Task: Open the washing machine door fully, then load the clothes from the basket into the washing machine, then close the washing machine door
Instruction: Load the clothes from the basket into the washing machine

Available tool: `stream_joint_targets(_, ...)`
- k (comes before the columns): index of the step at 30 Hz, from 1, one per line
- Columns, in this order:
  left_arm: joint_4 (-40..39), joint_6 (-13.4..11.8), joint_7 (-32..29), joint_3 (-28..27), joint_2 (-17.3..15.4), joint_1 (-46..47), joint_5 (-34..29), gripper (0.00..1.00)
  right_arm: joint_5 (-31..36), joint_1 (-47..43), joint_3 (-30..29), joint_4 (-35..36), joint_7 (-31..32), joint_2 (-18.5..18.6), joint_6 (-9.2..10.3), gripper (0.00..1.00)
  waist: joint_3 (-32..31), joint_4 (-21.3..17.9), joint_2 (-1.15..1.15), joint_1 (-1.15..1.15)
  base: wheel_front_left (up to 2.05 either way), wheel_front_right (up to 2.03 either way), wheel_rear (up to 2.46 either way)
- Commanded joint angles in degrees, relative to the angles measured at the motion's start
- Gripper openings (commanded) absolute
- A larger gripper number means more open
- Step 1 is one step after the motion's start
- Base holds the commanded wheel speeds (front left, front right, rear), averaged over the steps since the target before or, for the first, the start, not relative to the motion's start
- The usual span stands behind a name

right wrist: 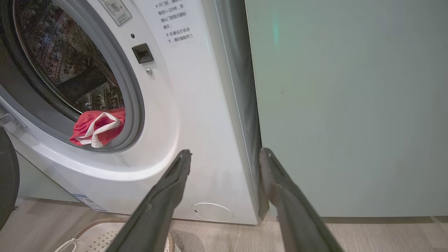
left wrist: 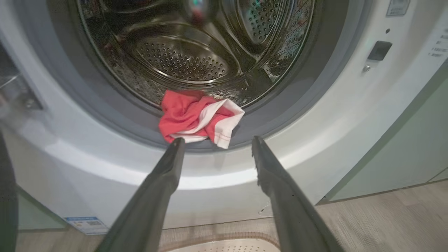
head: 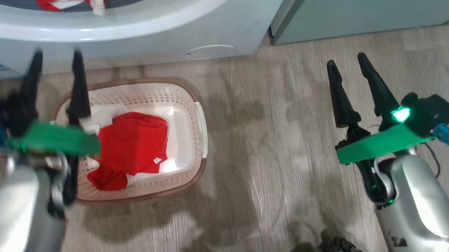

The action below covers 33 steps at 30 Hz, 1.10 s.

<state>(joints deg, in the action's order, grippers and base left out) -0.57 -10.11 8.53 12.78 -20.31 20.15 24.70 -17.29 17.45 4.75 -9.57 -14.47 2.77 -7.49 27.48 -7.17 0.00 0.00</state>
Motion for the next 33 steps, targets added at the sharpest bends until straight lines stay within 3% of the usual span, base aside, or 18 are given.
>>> stream_joint_targets(1,-0.6,1.1,-1.9,-1.6,-2.4,5.4,0.5,1.0,-0.7,1.3,1.7,2.2,-0.5,0.1,0.0,1.0,1.3,-1.0,0.0,0.0,0.0,0.0,0.0)
stream_joint_targets(12,15.1,6.9,-18.0,1.7,-5.4,28.7,2.2,1.0,-4.9,2.1,3.5,3.3,-0.5,0.1,0.0,1.0,5.7,-6.5,0.0,0.0,0.0,0.0,0.0)
stream_joint_targets(19,27.0,7.8,-25.4,3.3,-7.3,40.4,0.8,1.0,-7.0,2.3,4.6,3.6,-0.5,0.1,0.0,1.0,7.4,-9.2,0.0,0.0,0.0,0.0,0.0)
stream_joint_targets(33,43.1,8.7,-39.6,7.0,-9.8,50.9,-1.4,1.0,-9.2,2.6,5.4,3.9,-0.5,0.1,0.0,1.0,8.7,-11.6,0.0,0.0,0.0,0.0,0.0)
